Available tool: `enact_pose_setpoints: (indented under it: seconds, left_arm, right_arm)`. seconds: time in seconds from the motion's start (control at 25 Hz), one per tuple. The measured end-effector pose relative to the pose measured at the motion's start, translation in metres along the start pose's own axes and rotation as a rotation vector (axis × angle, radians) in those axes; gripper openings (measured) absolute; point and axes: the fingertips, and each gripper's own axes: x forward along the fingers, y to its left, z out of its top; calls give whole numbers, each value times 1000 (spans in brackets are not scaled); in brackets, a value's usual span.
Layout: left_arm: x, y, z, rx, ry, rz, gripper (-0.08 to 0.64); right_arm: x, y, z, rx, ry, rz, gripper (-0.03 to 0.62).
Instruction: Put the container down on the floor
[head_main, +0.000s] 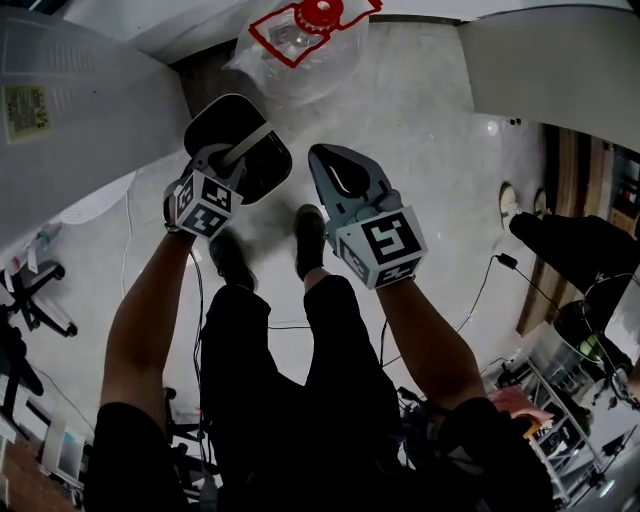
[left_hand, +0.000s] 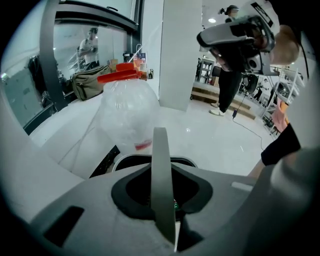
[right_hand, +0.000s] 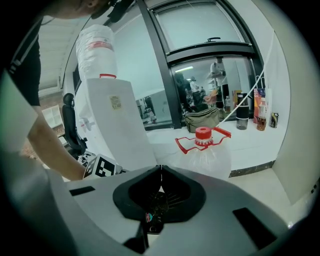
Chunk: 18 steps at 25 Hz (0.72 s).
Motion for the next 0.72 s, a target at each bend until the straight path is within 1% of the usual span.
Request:
enact_pose_setpoints:
  seconds: [0.16,0.36,0.52,0.64,0.72]
  left_arm:
    - [12,3,-7,6,9,0,74]
    - [22,8,-15,-2,6,0,75]
    - [28,18,-13,7,8,4,75]
    - [31,19,-12,-12,-6,-6,77]
    - [31,21,-11,-11,-2,2,78]
  right_arm:
    - [7,-5,-9,33,-8,-14,9]
    - [12,-2,-25,51,11,-10,9]
    - [14,-1,-35,69,26,-13,9]
    - [14,2,-41,75,34,-12,9]
    - [15,3,-42,79,35,-11,9]
